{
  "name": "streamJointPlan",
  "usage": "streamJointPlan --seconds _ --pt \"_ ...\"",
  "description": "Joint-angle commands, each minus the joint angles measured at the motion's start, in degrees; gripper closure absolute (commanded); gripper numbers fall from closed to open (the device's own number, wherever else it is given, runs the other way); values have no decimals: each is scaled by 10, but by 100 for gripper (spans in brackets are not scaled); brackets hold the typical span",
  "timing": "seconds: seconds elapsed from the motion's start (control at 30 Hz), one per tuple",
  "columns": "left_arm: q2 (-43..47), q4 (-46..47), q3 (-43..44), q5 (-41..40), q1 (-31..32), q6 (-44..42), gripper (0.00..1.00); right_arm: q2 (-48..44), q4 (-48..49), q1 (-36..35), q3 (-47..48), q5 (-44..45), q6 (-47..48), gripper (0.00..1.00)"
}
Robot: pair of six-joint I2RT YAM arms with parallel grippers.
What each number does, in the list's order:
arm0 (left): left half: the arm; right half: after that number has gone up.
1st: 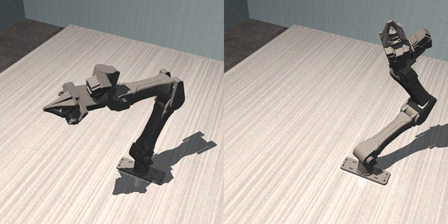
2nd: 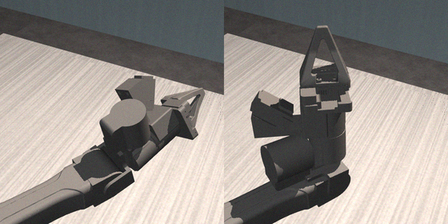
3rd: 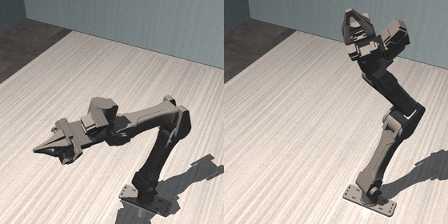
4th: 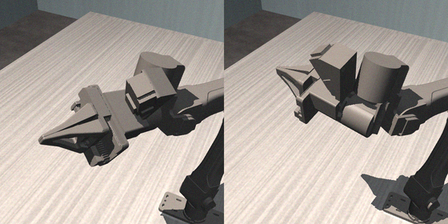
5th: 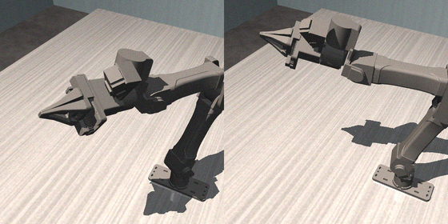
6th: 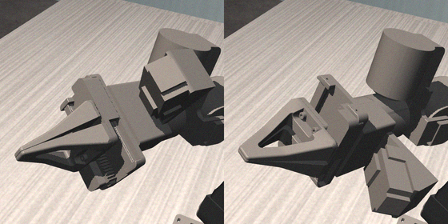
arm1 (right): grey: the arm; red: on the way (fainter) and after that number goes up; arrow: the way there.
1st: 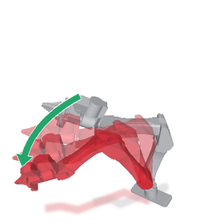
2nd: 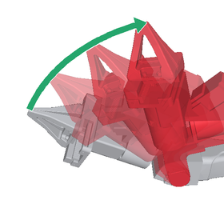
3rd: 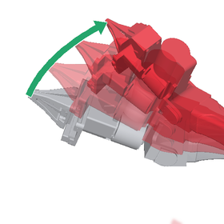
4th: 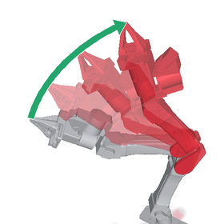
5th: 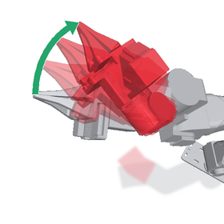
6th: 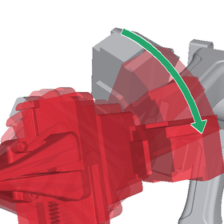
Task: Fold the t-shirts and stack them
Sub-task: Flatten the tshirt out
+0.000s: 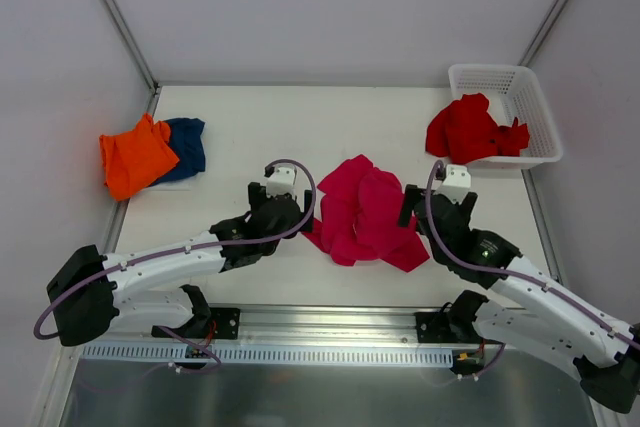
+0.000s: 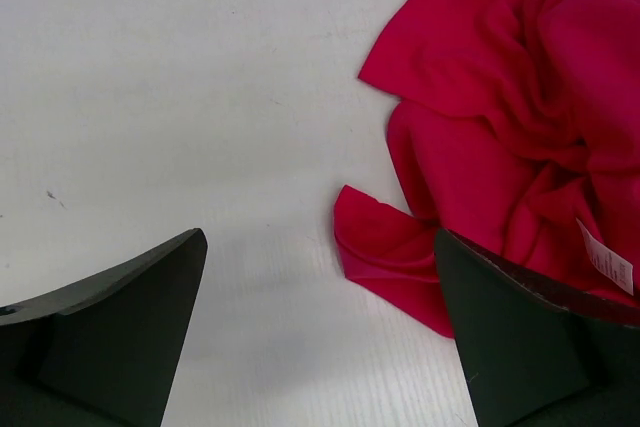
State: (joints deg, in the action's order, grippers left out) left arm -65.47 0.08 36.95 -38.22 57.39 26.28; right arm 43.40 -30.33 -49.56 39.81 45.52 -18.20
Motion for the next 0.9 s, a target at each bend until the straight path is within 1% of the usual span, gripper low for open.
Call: streamJointPlan --seconds 0.0,0.03,0.07,0.1,0.13,0.17,0.2,0.23,0.27,0.3,0.33,0.37,0.4,0.43,0.47,0.53,0.6,0.63,0.73,0.77,0.87 --pt "13 2 7 -26 4 11 1 -14 58 -4 11 -67 26 0" --pt "11 3 8 -26 4 11 1 -10 84 -4 4 -109 39 1" --pt "7 3 12 -24 4 9 1 -2 106 -4 -3 -128 64 1" --pt "0 3 15 -21 4 4 1 7 148 -4 -11 -141 69 1" --pt "-4 3 17 -17 4 3 1 32 171 -4 -16 -154 71 1" --pt "-10 -11 19 -13 4 0 1 50 215 -4 -18 -162 91 1" --pt "-11 -12 19 -13 4 1 1 71 227 -3 -11 -168 101 1" --pt "-11 -13 19 -13 4 1 1 125 228 -3 2 -162 106 0" --pt "-9 -14 17 -16 4 2 1 159 226 -3 20 -159 113 1" --pt "-5 -14 15 -17 4 3 1 192 208 -3 67 -157 130 1" --pt "-4 -15 14 -19 4 4 1 229 194 -2 95 -149 135 1" --pt "3 -14 11 -21 4 5 1 301 177 -2 124 -148 141 2" --pt "6 -15 9 -21 4 6 1 334 145 -3 152 -143 148 4" --pt "10 -14 8 -21 4 6 1 363 133 -2 201 -142 149 4" --pt "17 -15 5 -22 4 7 1 403 128 -3 217 -143 150 3" --pt "26 -17 0 -25 4 7 1 424 134 -2 248 -154 159 1" --pt "39 -17 -9 -33 4 7 1 444 148 -1 269 -173 177 1" --pt "44 -17 -14 -34 4 8 1 454 147 0 299 -176 185 1" --pt "52 -17 -17 -38 4 6 1 511 107 14 357 -203 192 3" --pt "54 -17 -16 -38 4 6 1 526 82 17 389 -205 190 4" --pt "57 -17 -20 -38 4 5 1 579 78 24 417 -227 190 5"
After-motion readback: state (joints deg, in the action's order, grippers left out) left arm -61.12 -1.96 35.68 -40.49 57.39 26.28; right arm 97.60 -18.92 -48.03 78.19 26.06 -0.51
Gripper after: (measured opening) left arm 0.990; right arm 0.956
